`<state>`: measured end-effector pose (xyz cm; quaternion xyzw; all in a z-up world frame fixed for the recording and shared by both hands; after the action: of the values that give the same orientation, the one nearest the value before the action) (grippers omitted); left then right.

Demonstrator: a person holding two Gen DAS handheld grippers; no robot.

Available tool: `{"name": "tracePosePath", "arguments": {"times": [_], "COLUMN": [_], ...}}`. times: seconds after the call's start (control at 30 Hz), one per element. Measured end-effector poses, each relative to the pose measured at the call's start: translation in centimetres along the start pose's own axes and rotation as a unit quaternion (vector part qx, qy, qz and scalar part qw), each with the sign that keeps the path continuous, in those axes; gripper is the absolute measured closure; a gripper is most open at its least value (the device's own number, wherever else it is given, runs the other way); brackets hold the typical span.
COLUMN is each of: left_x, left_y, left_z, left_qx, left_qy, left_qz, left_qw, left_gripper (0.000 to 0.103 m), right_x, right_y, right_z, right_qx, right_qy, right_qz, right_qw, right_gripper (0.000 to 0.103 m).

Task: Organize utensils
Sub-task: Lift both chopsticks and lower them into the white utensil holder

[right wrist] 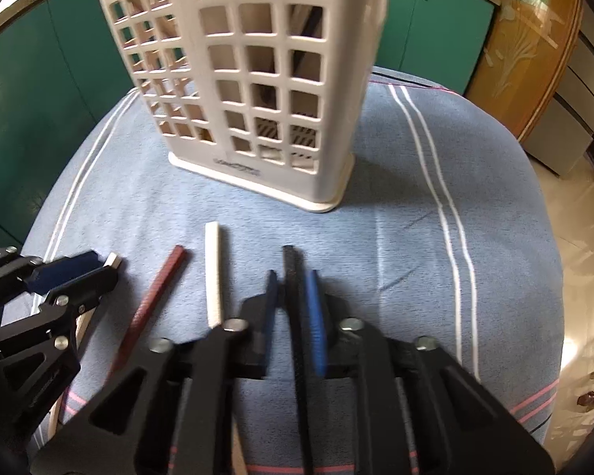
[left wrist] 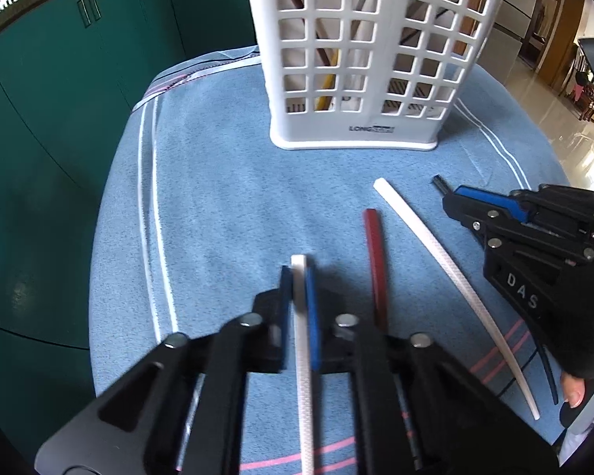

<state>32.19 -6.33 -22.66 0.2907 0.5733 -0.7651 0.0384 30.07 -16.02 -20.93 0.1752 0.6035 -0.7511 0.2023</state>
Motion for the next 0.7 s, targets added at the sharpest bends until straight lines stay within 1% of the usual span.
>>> {"name": "tracePosePath", "arguments": {"times": [0.13, 0.2, 0.27, 0.33, 0.4, 0.43, 0.53, 0.6, 0.7], "left_x": [0.2, -0.2, -0.8, -1.6, -2.2, -2.6, -3.3, -3.5, -4.0], "left_y": [-0.6, -2.0, -4.1, -6.8, -9.1, -10.8, -14.1, -16.6, -19.3], "left_z": [0.1, 0.2, 0.3, 0.6, 1.0, 1.3, 1.8, 2.2, 2.2], "left_qx": [0.018, 0.014, 0.015, 0.019, 0.019, 0.021, 0.027, 0.031, 0.032], "left_qy": [-0.017, -0.015, -0.014, -0.011, -0.007, -0.005, -0.003, -0.001, 0.002], "left_qz": [0.002, 0.019, 0.042, 0.073, 0.1, 0.119, 0.156, 0.185, 0.22], "left_qw": [0.9997, 0.9996, 0.9989, 0.9971, 0.9948, 0.9926, 0.9873, 0.9822, 0.975], "left_gripper": [0.097, 0.097, 0.097, 0.097, 0.097, 0.097, 0.097, 0.097, 0.097], "right_x": [0.6, 0.8, 0.8, 0.7, 0.4, 0.3, -0.3, -0.5, -0.7], "right_y": [-0.7, -1.7, -3.7, -6.4, -9.7, -10.9, -15.4, -18.4, -21.2], "right_z": [0.3, 0.9, 1.9, 3.0, 4.1, 4.6, 5.7, 6.5, 8.0], "right_qx": [-0.013, -0.011, -0.013, -0.02, -0.024, -0.025, -0.026, -0.027, -0.029], "right_qy": [0.011, 0.019, 0.029, 0.04, 0.05, 0.053, 0.063, 0.072, 0.084], "right_qz": [-0.002, 0.008, 0.027, 0.05, 0.083, 0.096, 0.142, 0.172, 0.204], "right_qw": [1.0, 1.0, 0.999, 0.998, 0.995, 0.994, 0.987, 0.982, 0.975], "right_gripper": [0.096, 0.096, 0.096, 0.096, 0.096, 0.096, 0.096, 0.096, 0.096]}}
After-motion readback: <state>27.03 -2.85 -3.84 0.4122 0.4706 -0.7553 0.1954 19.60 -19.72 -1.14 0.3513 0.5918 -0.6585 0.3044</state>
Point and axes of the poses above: each gripper's, at about its wrist camera, not at the fingertips, and y roughly the way its jaws point, z to its right, x to its underside, the point moved 8 cm from there along y, roughly the way its jaws point, and after that the axes turned 13 degrees about x, right-handed, at the moved point
